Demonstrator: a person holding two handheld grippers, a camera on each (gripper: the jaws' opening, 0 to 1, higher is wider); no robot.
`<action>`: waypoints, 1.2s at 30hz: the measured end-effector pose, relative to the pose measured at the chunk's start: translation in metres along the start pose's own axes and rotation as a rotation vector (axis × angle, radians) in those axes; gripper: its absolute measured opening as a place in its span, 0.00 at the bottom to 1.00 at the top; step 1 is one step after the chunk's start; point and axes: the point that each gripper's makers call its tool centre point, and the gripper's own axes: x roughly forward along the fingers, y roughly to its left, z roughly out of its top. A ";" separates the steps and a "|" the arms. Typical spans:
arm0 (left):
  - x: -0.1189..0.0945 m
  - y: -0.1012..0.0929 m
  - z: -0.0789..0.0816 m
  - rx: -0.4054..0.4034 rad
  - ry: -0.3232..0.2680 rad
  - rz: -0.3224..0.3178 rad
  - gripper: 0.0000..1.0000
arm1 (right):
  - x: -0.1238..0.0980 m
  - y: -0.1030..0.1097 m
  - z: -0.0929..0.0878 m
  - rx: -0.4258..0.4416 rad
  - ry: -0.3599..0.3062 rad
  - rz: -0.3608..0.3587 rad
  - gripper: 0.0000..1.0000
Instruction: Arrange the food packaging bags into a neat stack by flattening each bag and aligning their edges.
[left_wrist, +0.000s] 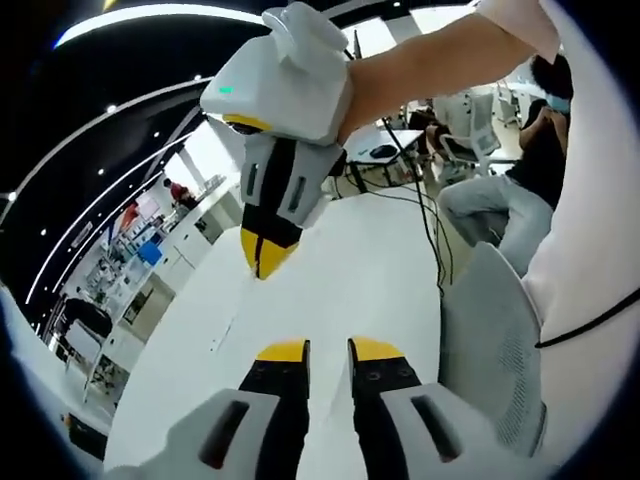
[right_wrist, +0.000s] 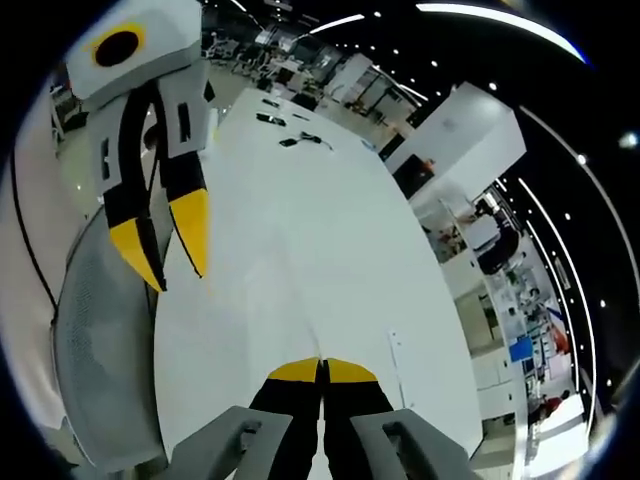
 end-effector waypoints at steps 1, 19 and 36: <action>0.000 0.001 -0.001 -0.016 -0.003 0.004 0.14 | 0.000 -0.002 -0.001 0.000 0.001 -0.003 0.00; -0.003 0.011 -0.029 -0.260 -0.030 0.062 0.27 | 0.013 -0.030 -0.019 -0.028 0.029 -0.071 0.00; -0.005 0.017 -0.045 -0.355 -0.029 0.105 0.36 | 0.033 -0.060 -0.034 -0.035 0.052 -0.176 0.00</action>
